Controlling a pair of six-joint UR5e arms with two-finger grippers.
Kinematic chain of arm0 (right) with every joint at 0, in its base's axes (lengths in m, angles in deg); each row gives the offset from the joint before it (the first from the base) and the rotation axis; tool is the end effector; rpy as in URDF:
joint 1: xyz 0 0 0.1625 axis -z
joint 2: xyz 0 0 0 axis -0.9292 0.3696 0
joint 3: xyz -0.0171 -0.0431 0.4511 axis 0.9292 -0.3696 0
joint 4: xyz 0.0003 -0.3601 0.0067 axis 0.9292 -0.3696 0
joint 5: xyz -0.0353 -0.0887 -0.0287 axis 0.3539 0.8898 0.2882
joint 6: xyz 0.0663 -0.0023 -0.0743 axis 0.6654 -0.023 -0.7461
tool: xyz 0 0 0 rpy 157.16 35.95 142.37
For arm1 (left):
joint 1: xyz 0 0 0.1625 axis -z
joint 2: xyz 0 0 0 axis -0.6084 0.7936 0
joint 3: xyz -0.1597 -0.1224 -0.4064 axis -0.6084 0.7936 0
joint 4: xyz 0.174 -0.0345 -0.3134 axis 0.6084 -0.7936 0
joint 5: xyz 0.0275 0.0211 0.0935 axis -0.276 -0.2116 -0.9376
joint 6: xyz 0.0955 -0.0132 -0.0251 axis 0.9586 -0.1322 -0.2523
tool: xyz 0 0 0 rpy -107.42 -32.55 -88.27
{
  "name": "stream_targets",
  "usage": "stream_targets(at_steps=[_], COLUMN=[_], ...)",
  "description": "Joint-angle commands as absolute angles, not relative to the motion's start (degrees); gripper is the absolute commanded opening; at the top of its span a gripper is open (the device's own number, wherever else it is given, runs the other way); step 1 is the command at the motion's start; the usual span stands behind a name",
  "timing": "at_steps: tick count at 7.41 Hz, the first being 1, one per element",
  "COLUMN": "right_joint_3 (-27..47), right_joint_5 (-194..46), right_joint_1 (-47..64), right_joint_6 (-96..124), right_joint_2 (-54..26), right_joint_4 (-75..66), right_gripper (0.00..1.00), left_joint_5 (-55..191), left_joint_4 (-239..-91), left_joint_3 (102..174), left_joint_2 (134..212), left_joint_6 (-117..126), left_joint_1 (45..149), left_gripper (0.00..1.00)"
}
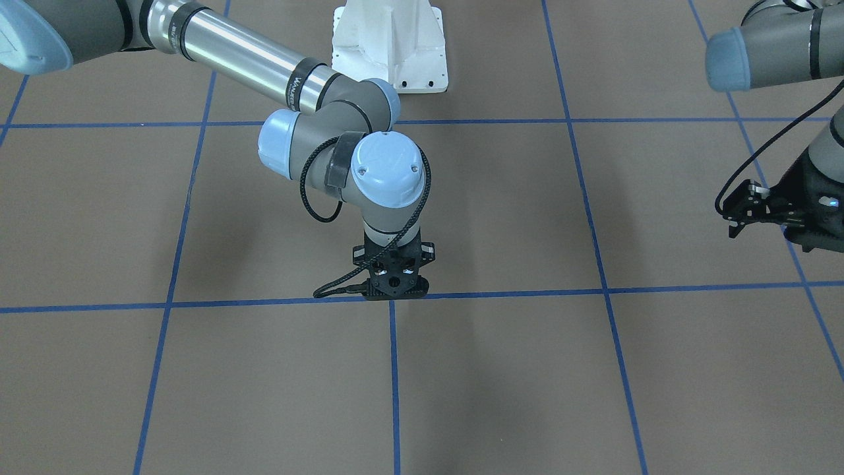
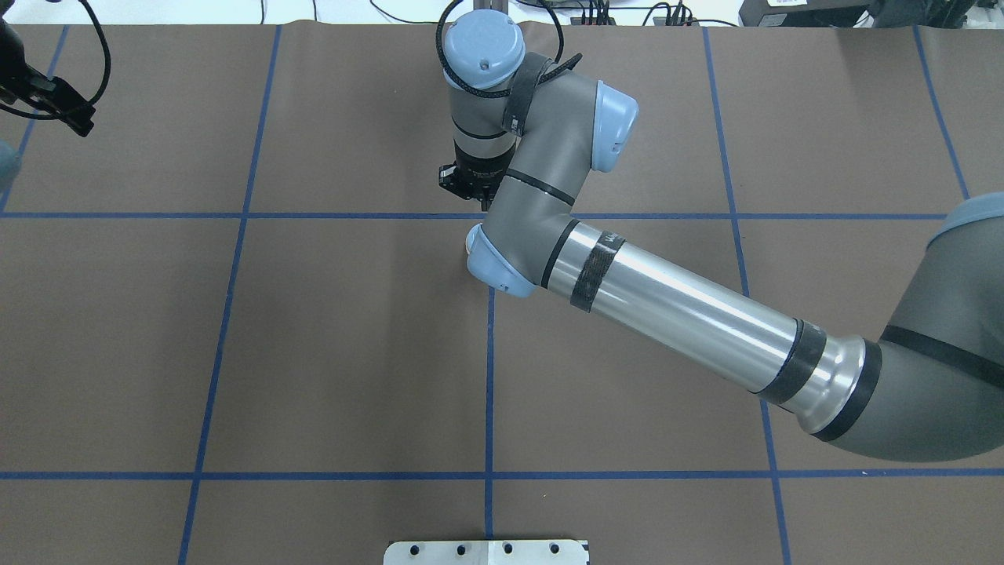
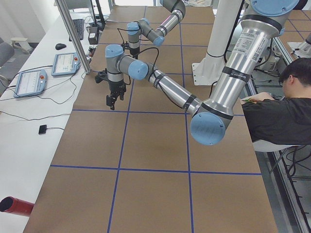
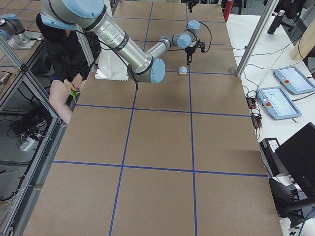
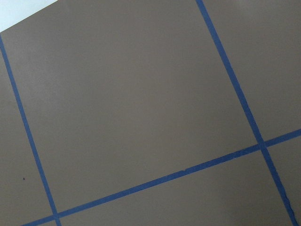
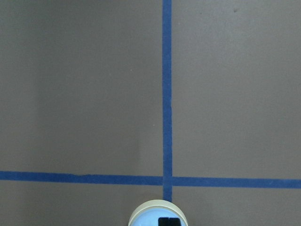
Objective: Place and press bell with both arms
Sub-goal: 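Press down on the bell's cream top with the right gripper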
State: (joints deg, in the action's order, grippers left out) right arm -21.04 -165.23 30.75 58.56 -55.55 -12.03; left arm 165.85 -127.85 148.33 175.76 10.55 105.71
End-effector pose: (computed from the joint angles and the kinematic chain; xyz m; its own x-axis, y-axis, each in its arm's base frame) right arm -0.5874 -0.5688 0.2029 0.7079 -0.0130 0.7062 -0.0113 0.9995 0.0297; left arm 0.1347 -0.5648 0.4400 0.7850 0.3567 -0.5065 -0.2242 0.9258 0.3045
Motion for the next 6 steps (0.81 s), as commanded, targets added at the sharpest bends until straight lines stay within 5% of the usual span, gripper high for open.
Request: stream_targets(at_steps=[1,6], right_joint_3=[-21.2,-22.25], right_joint_5=[-165.18,-165.27], right_joint_1=[31.22,32.54], right_joint_6=[59.1,59.19], right_joint_2=[-55.48,-54.86], right_joint_4=[-12.01,-12.01], right_gripper=[0.0,0.0], left_joint_5=[165.87,165.87], left_joint_4=[-127.82,-127.82], left_joint_3=[148.26,148.18], left_joint_2=[175.71,175.71], left_joint_6=[10.59,10.41], left_joint_1=[105.68,105.68], left_gripper=[1.0,1.0])
